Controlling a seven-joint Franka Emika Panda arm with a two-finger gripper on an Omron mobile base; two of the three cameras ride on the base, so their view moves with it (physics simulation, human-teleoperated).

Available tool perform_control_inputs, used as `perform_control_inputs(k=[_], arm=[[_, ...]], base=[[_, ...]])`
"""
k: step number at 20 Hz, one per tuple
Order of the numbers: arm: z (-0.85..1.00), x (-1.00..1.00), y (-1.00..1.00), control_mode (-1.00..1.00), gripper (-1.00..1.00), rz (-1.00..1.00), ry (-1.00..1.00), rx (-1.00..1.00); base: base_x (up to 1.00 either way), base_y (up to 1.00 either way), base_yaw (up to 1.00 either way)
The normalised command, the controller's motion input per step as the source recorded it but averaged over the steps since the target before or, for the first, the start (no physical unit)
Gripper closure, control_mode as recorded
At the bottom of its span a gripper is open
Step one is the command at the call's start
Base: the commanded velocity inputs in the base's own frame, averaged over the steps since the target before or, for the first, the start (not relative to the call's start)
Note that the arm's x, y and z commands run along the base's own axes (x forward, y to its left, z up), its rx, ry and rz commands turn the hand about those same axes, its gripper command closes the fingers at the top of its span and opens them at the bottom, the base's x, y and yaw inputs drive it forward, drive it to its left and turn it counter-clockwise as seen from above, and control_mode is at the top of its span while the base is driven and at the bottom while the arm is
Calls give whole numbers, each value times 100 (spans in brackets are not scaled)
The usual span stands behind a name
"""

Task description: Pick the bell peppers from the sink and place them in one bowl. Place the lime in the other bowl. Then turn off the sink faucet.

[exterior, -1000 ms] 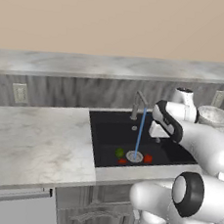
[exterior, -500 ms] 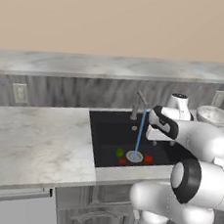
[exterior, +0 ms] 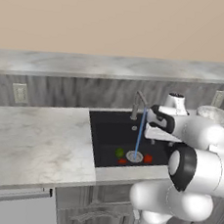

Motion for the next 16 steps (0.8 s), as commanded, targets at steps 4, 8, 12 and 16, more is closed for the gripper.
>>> perform_control_inputs(k=[4, 8, 12, 16], arm=[[-31, 37, -1, -100, -100, -1, 2, 0], [-28, 28, 0, -100, -100, 1, 2, 0], [-31, 25, -16, -100, -100, 8, 0, 1], [-31, 14, -28, -100, -100, 10, 0, 2]], base=[[0, 0, 0], [0, 0, 0], [0, 0, 0], [0, 0, 0]])
